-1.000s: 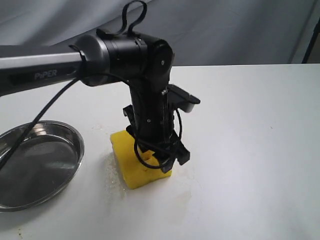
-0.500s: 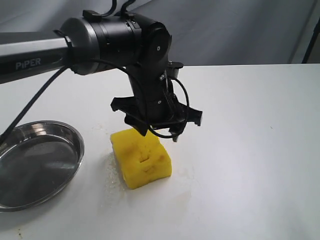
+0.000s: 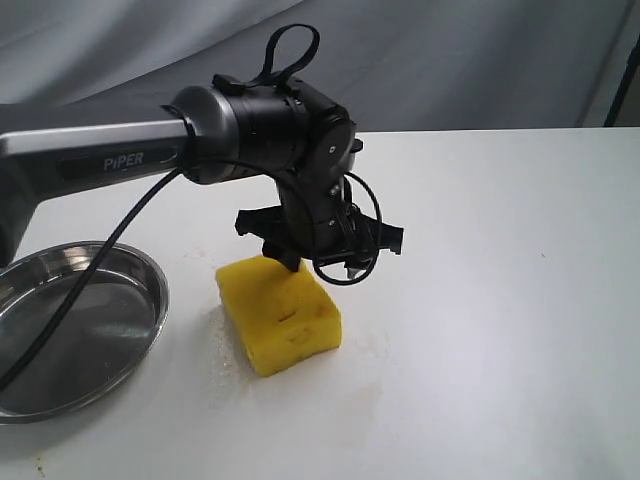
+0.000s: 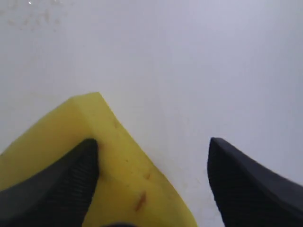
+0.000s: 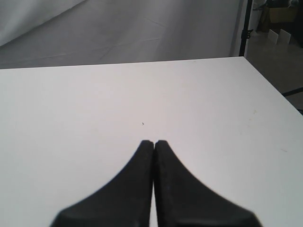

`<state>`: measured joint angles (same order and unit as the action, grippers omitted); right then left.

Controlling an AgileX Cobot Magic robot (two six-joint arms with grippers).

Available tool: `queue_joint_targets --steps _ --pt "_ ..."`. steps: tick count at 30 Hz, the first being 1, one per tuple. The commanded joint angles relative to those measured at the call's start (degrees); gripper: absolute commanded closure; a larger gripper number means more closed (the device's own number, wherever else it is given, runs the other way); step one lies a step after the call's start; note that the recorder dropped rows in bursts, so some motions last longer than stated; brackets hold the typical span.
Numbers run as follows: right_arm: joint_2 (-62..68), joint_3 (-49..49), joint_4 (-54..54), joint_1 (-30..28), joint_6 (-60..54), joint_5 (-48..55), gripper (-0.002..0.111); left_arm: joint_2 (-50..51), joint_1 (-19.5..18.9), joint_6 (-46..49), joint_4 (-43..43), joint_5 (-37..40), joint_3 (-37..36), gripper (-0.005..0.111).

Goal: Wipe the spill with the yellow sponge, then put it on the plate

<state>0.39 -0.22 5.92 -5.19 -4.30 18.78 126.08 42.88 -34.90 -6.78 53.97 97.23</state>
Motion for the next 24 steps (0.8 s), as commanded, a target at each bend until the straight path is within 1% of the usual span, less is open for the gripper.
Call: queue_joint_targets --steps 1,5,11,13,18,20,24 --pt "-0.24 0.22 -0.41 0.12 0.17 -0.03 0.108 1.21 0.02 -0.79 -1.33 1.97 0.36 0.042" --pt "-0.24 0.22 -0.41 0.12 0.17 -0.03 0.108 1.54 0.02 -0.58 -0.70 4.13 0.36 0.042" --pt "-0.24 0.22 -0.41 0.12 0.17 -0.03 0.108 1.76 0.02 0.16 0.62 4.85 0.36 0.044" --pt "-0.24 0.22 -0.41 0.12 0.17 -0.03 0.108 2.33 0.02 1.97 2.20 4.95 0.36 0.048" --pt "-0.24 0.22 -0.41 0.12 0.17 -0.03 0.108 4.85 0.02 2.59 6.78 4.95 0.36 0.065" --pt "-0.24 0.22 -0.41 0.12 0.17 -0.03 0.108 5.39 0.02 3.57 7.56 4.95 0.36 0.068" --pt "-0.24 0.22 -0.41 0.12 0.17 -0.03 0.108 5.96 0.02 5.48 7.65 4.95 0.36 0.068"
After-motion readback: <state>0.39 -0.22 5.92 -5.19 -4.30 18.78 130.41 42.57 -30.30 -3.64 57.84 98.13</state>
